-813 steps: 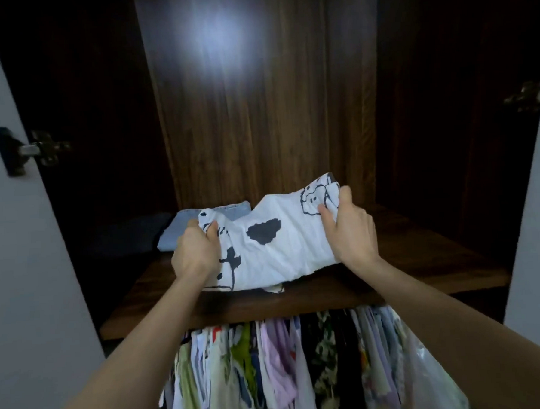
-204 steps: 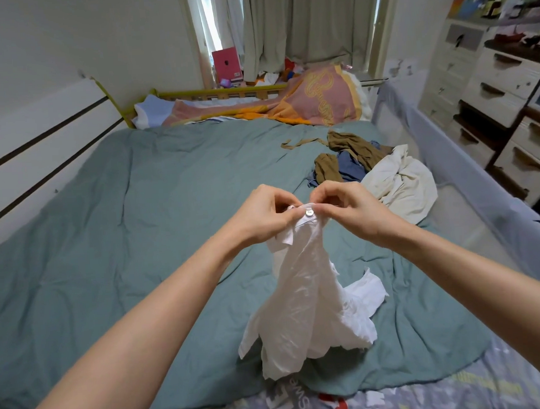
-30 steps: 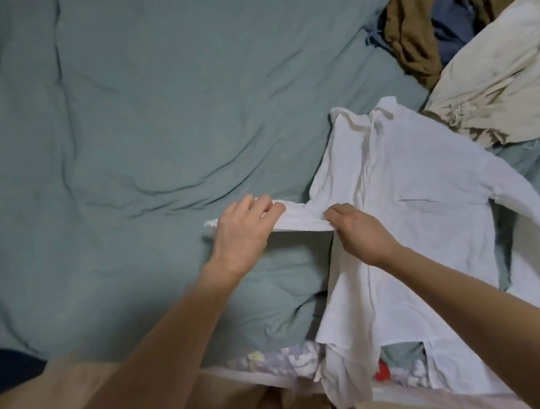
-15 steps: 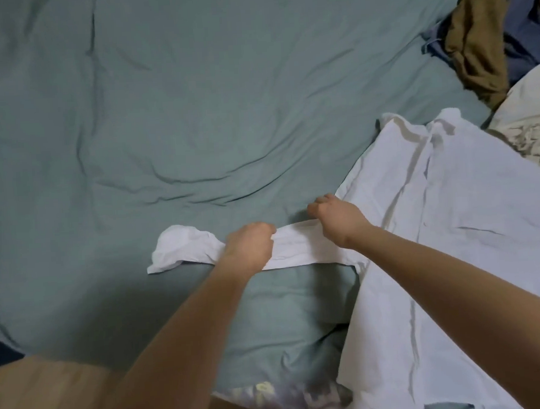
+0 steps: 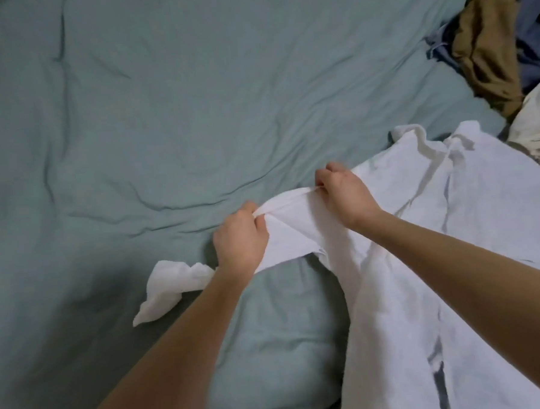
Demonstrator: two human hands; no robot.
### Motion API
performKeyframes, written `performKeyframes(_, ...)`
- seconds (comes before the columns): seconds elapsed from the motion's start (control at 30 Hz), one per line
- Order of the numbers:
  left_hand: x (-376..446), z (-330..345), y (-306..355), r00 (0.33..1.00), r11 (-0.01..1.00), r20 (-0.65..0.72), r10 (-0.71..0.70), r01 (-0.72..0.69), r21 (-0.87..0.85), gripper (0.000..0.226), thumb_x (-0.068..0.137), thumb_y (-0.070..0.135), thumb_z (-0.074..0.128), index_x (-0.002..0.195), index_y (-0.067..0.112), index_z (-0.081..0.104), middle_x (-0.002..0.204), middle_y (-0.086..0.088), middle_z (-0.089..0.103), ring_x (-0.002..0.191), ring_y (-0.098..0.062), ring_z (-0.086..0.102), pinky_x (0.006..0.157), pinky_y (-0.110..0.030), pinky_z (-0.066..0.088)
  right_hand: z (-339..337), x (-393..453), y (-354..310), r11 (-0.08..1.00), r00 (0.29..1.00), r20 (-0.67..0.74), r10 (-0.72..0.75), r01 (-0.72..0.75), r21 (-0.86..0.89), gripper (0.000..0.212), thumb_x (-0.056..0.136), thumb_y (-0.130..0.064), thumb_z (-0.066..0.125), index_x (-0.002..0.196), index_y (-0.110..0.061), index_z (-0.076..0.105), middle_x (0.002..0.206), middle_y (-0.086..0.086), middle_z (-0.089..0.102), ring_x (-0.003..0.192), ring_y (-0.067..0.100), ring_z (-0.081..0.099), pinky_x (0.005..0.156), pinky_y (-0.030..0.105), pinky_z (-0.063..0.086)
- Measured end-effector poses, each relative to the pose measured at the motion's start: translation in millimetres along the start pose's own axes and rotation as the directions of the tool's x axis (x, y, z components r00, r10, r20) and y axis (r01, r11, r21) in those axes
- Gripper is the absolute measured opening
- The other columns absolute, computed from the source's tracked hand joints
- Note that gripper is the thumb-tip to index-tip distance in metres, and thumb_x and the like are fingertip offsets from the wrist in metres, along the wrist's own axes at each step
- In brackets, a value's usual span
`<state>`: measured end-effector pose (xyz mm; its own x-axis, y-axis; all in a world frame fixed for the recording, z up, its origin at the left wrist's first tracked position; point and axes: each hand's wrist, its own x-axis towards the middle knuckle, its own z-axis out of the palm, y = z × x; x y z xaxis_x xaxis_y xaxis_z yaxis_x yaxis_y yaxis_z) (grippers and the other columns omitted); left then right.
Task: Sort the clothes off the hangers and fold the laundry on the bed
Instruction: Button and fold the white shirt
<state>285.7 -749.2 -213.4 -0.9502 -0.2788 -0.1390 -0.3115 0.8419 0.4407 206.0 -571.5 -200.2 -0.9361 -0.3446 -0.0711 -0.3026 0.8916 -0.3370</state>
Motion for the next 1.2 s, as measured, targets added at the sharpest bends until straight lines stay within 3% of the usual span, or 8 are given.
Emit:
performKeyframes(0.1,26.3,-13.3,-5.5,0.980,0.989,-0.173,-0.096,0.074,-0.129,0.021,0.094,0.017,0.048,0.111,0.012,0.059,0.100,-0.019,0.067,0.096,-0.040,0.060,0.076,-0.043,0.045,8.6,25.4,-20.3,0.986,0.984,-0.178,0.007,0.024,0.168,0.009,0.087,0.001,0.046,0.089,-0.001,0.054,0.094,0.017,0.051,0.087,0.032,0.050,0.071,0.037,0.037)
performKeyframes(0.27,16.1,13.7,-19.4,0.981,0.998,0.192,-0.032,0.041,-0.042,0.055,0.093,0.019,0.054,0.143,0.014,0.032,0.137,-0.011,0.048,0.126,-0.032,0.044,0.100,-0.040,0.035,32.9,1.6,-13.8,0.963,0.998,0.057,0.017,-0.031,0.268,0.040,0.091,-0.009,0.054,0.131,-0.004,0.048,0.134,0.015,0.047,0.123,0.030,0.045,0.099,0.026,0.031)
performKeyframes(0.47,-75.2,25.0,-7.7,0.880,0.932,0.336,0.337,-0.262,-0.250,0.043,0.088,0.032,0.067,0.126,0.016,0.056,0.125,-0.001,0.052,0.119,-0.020,0.047,0.101,-0.031,0.036,6.7,-134.7,19.0,0.913,0.968,-0.052,0.246,-0.214,0.346,0.024,0.093,-0.010,0.052,0.115,-0.010,0.061,0.112,0.005,0.061,0.103,0.022,0.057,0.091,0.039,0.047)
performKeyframes(0.63,-130.5,37.5,3.1,0.802,0.907,0.501,0.325,-0.414,0.075,0.066,0.077,0.060,0.067,0.126,0.022,0.045,0.124,0.004,0.043,0.115,-0.018,0.043,0.090,-0.032,0.042,5.5,-212.2,27.3,0.927,0.958,0.065,0.280,-0.288,0.240,0.015,0.093,-0.014,0.054,0.106,-0.013,0.062,0.101,0.002,0.060,0.095,0.021,0.056,0.078,0.034,0.046)
performKeyframes(0.7,-139.1,48.2,1.8,0.857,0.937,0.454,0.245,-0.329,0.115,0.072,0.081,0.062,0.060,0.136,0.020,0.040,0.137,0.000,0.037,0.126,-0.023,0.038,0.099,-0.037,0.039,10.2,-227.2,29.5,0.919,0.948,0.077,0.307,-0.317,0.236,0.015,0.093,-0.014,0.053,0.106,-0.012,0.061,0.100,0.004,0.059,0.095,0.022,0.055,0.075,0.033,0.043)
performKeyframes(0.83,-122.3,53.3,4.7,0.979,0.992,0.185,0.083,-0.099,0.074,0.048,0.100,0.037,0.042,0.141,0.013,0.039,0.149,-0.009,0.035,0.135,-0.028,0.031,0.107,-0.042,0.030,14.1,-231.4,31.0,0.924,0.962,0.073,0.264,-0.274,0.266,0.016,0.094,-0.012,0.050,0.106,-0.008,0.060,0.099,0.008,0.058,0.093,0.024,0.054,0.076,0.035,0.042)
performKeyframes(1.1,-77.6,48.7,-9.4,0.964,0.958,0.263,-0.034,-0.044,0.283,0.061,0.099,0.031,0.047,0.151,0.013,0.019,0.151,-0.015,0.033,0.142,-0.032,0.025,0.116,-0.044,0.016,23.4,-171.4,-5.5,0.944,0.988,0.004,0.157,-0.151,0.294,0.023,0.094,-0.012,0.047,0.114,-0.008,0.057,0.112,0.007,0.056,0.104,0.022,0.050,0.078,0.032,0.041)
performKeyframes(1.2,-63.9,42.2,-27.0,0.964,0.965,0.264,-0.015,-0.055,0.258,0.046,0.096,0.030,0.050,0.139,0.016,0.043,0.132,-0.014,0.056,0.125,-0.032,0.048,0.108,-0.040,0.029,31.9,-146.9,-12.9,0.957,0.992,0.011,0.124,-0.122,0.264,0.027,0.097,-0.019,0.048,0.121,-0.008,0.054,0.120,0.006,0.055,0.110,0.023,0.050,0.085,0.035,0.043)
